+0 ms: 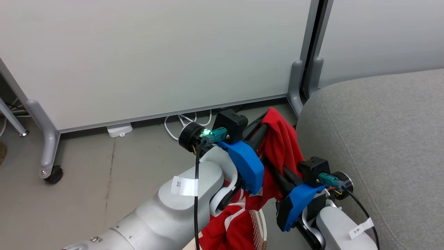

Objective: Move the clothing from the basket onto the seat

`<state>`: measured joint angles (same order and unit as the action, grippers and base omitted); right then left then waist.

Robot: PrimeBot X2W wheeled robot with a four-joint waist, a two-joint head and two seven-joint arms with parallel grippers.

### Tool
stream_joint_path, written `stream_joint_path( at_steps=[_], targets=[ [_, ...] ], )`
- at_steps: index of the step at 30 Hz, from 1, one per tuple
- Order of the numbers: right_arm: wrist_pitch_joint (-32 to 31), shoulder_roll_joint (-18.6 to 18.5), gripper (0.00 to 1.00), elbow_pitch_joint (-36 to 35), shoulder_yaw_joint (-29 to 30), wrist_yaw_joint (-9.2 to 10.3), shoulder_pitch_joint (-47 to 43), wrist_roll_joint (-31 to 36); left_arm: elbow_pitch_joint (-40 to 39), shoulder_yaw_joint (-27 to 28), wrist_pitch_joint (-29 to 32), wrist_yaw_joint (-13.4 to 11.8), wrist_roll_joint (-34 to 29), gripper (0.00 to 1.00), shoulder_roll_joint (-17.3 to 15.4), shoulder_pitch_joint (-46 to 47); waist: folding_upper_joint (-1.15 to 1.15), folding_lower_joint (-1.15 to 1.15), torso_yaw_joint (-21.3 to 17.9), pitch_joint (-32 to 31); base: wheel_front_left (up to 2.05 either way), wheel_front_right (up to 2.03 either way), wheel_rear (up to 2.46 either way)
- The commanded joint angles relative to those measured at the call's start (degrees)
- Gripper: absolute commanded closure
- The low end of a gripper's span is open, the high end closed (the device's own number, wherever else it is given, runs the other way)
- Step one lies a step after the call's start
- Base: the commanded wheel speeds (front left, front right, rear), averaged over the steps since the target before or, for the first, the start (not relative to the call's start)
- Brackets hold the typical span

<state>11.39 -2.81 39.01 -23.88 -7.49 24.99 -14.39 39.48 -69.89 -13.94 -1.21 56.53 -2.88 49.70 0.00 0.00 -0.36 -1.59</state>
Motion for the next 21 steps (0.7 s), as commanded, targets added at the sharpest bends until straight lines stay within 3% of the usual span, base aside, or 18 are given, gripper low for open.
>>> stream_joint_path(
  at_steps=[1,5,6,7,8,9,10,21],
  targets=[
    [0.50,-0.14,1.00,0.50,-0.04,-0.01,0.81,-0.50,0.23,-0.24,-0.54,-0.28,0.46,1.00,-0.01,0.94,0.00,0.00,-0.06,0.00,0.00,0.00,0.00],
    [0.98,-0.14,1.00,1.00,-0.04,-0.01,1.03,-0.78,0.60,-0.59,-0.63,-0.35,0.97,1.00,-0.01,1.28,0.00,0.00,-0.12,0.00,0.00,0.00,0.00],
    [1.05,-0.14,1.00,1.08,-0.08,-0.01,1.10,-0.80,0.70,-0.68,-0.66,-0.43,1.18,0.85,-0.01,1.35,0.00,0.00,-0.14,0.00,0.00,0.00,0.00],
    [1.22,-0.14,1.00,1.14,-0.13,-0.01,1.16,-0.85,0.79,-0.76,-0.71,-0.52,1.30,0.58,-0.01,1.35,0.00,0.00,-0.16,-0.01,0.00,0.00,0.00],
    [1.22,-0.14,1.00,1.14,-0.13,-0.01,1.16,-0.85,0.79,-0.76,-0.71,-0.52,1.30,0.58,-0.01,1.35,0.00,0.00,-0.16,-0.01,0.00,0.00,0.00],
    [1.32,-0.14,1.00,1.20,-0.17,-0.01,1.18,-0.91,0.87,-0.87,-0.77,-0.59,1.39,0.16,-0.01,1.33,0.00,0.00,-0.17,-0.01,0.00,0.00,0.00],
    [1.31,-0.14,1.00,1.27,-0.21,-0.01,1.15,-0.99,0.95,-0.99,-0.81,-0.62,1.40,0.00,-0.01,1.30,0.00,0.00,-0.18,-0.02,0.00,0.00,0.00],
    [2.32,-0.14,1.00,1.76,0.55,-0.01,1.43,-1.38,1.74,-1.98,-1.00,-0.88,2.32,0.00,-0.01,0.93,0.00,0.00,-0.07,0.00,0.00,0.00,0.00]
  ],
)
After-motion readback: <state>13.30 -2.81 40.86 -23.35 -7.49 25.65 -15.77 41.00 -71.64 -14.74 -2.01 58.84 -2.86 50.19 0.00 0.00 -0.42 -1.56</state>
